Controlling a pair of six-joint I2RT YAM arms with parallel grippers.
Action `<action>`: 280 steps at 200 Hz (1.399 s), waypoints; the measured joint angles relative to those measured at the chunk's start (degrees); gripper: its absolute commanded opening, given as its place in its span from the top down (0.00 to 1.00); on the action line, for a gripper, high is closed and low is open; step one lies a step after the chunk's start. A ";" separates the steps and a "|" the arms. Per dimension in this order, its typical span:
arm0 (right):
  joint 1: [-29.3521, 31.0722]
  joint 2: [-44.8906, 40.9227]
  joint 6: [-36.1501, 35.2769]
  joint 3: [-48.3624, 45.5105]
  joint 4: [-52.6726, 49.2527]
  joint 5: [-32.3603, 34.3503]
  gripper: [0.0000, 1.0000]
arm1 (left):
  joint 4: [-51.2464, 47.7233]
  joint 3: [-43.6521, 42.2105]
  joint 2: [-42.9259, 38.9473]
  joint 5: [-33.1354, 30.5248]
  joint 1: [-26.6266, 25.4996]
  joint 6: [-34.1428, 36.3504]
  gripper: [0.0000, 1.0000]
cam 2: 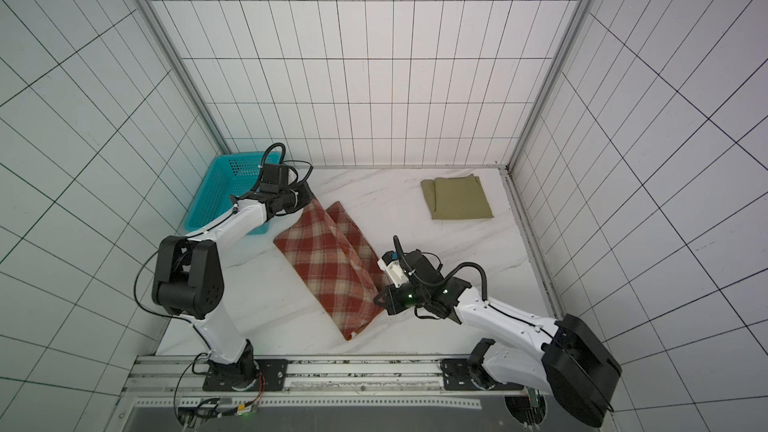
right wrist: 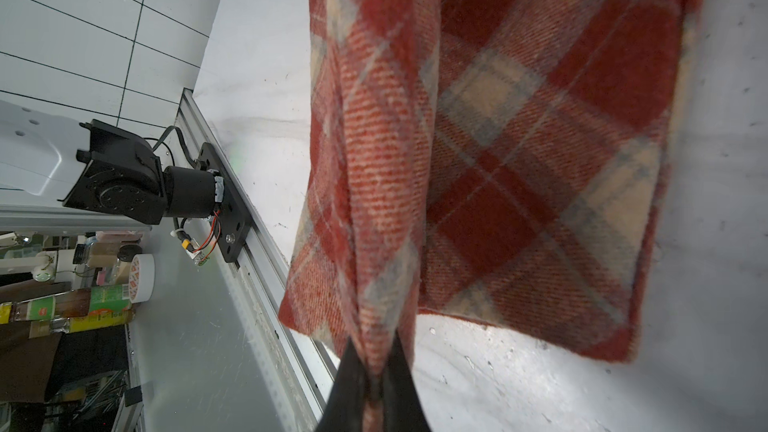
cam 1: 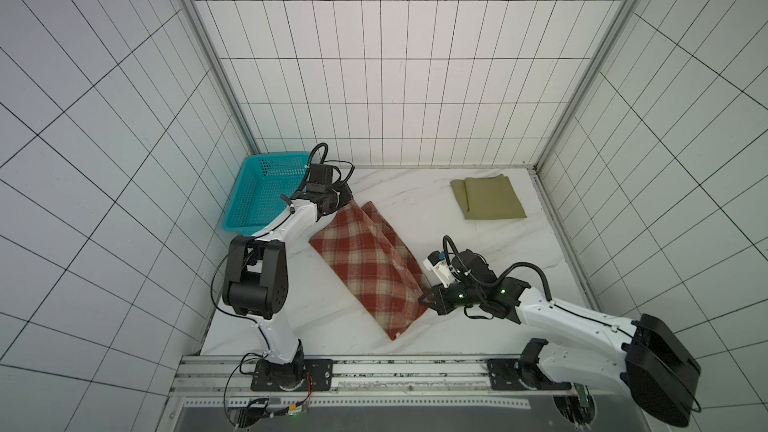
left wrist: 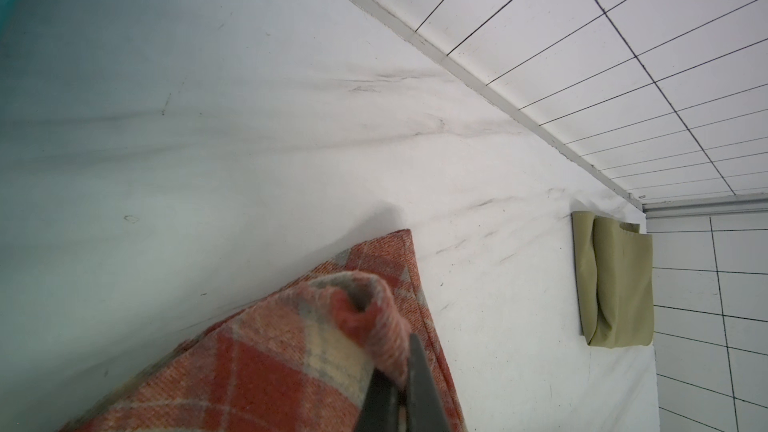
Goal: Fold and stack the skirts
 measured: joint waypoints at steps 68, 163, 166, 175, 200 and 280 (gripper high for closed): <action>-1.64 2.84 0.24 -1.01 2.03 -0.35 1.00 | -0.50 3.41 6.05 -0.68 -1.11 0.02 1.00; -5.25 7.30 0.00 -0.98 2.27 -0.55 1.00 | -3.04 7.48 11.43 -2.86 -1.31 0.50 1.00; -5.27 7.45 -0.02 -0.98 2.27 -0.52 1.00 | -3.15 7.52 11.50 -2.93 -1.29 0.57 1.00; -5.33 7.69 -0.02 -0.94 2.25 -0.48 1.00 | -3.56 7.54 11.67 -3.26 -1.31 0.66 1.00; -5.55 7.72 -0.04 -0.85 2.10 0.07 1.00 | -4.22 7.56 11.78 -4.04 -1.29 0.94 1.00; -5.60 9.79 -0.76 -0.28 1.38 2.19 1.00 | -5.20 10.34 14.62 -4.04 -1.44 1.07 1.00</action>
